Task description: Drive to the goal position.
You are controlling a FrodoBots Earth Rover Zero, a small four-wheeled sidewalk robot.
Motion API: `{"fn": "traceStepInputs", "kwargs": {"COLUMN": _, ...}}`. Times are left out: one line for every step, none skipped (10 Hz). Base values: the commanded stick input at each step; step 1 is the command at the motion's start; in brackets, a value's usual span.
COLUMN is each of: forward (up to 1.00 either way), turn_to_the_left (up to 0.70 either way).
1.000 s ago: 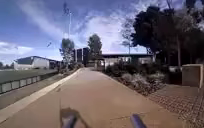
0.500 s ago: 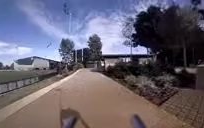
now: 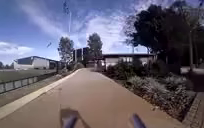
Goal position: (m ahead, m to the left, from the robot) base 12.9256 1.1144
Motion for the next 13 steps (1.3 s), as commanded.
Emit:
{"fn": "traceStepInputs", "kwargs": {"forward": 1.0, "turn_to_the_left": 0.0}}
{"fn": "traceStepInputs", "kwargs": {"forward": 1.0, "turn_to_the_left": 0.0}}
{"fn": "traceStepInputs", "kwargs": {"forward": 1.0, "turn_to_the_left": 0.0}}
{"fn": "traceStepInputs", "kwargs": {"forward": 1.0, "turn_to_the_left": 0.0}}
{"fn": "traceStepInputs", "kwargs": {"forward": 1.0, "turn_to_the_left": 0.0}}
{"fn": "traceStepInputs", "kwargs": {"forward": 1.0, "turn_to_the_left": 0.0}}
{"fn": "traceStepInputs", "kwargs": {"forward": 1.0, "turn_to_the_left": 0.0}}
{"fn": "traceStepInputs", "kwargs": {"forward": 1.0, "turn_to_the_left": 0.0}}
{"fn": "traceStepInputs", "kwargs": {"forward": 1.0, "turn_to_the_left": 0.0}}
{"fn": "traceStepInputs", "kwargs": {"forward": 1.0, "turn_to_the_left": 0.0}}
{"fn": "traceStepInputs", "kwargs": {"forward": 1.0, "turn_to_the_left": 0.0}}
{"fn": "traceStepInputs", "kwargs": {"forward": 1.0, "turn_to_the_left": 0.0}}
{"fn": "traceStepInputs", "kwargs": {"forward": 1.0, "turn_to_the_left": 0.0}}
